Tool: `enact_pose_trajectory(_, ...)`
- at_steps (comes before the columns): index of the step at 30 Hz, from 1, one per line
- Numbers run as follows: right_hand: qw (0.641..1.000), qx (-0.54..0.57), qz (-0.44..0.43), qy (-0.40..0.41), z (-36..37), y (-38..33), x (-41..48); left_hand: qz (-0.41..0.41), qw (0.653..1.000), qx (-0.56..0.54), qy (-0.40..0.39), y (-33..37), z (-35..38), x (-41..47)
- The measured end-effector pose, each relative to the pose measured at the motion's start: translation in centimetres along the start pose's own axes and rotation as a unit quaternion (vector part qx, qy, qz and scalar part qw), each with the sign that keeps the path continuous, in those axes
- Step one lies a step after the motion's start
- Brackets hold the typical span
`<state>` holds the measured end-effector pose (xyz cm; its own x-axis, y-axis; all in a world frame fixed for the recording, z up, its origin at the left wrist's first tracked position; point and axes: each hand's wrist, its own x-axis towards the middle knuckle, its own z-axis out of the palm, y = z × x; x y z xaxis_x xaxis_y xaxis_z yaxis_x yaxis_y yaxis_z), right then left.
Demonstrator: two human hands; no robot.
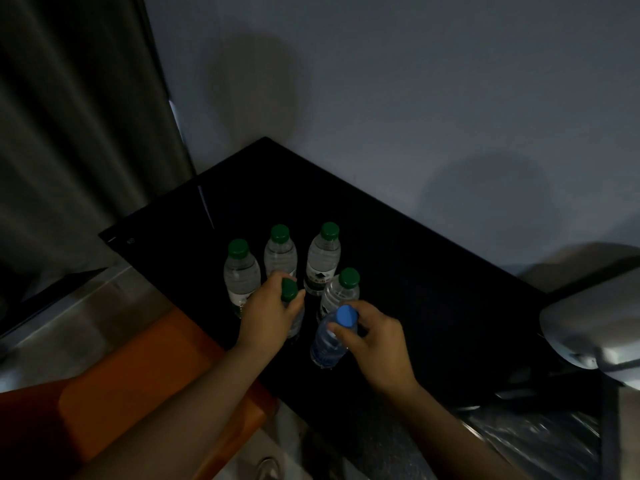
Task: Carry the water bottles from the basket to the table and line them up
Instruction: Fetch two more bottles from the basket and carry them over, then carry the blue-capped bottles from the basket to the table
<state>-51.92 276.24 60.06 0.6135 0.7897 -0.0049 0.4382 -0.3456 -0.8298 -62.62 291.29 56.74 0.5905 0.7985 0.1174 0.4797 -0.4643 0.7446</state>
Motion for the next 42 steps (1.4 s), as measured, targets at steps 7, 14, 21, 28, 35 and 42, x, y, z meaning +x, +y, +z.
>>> enact_pose_trajectory(7,0.999,-0.043,0.013,-0.016,-0.1,-0.2,0.2,-0.009,1.0,-0.006,0.003,0.2,-0.2,0.0)
enact_pose_trajectory(14,0.989,-0.141,0.018,-0.05,-2.4,-0.5,-1.1,-0.03,0.999,-0.017,-0.01,0.4,-0.6,-0.1)
enact_pose_trajectory(21,0.943,-0.293,0.097,-0.12,-4.9,-0.9,-3.0,-0.039,0.992,0.084,-0.088,2.3,-2.2,1.0)
enact_pose_trajectory(28,0.922,-0.332,0.158,-0.12,-5.1,-1.8,-4.1,0.073,0.964,0.178,-0.185,6.7,-5.5,0.4)
enact_pose_trajectory(35,0.915,-0.342,0.2,-0.077,-7.2,-2.3,-6.6,0.183,0.934,0.195,-0.237,11.9,-6.1,-3.3)
enact_pose_trajectory(42,0.909,-0.348,0.229,0.007,-11.8,-2.9,-10.6,0.236,0.901,0.208,-0.299,16.3,-3.5,-5.4)
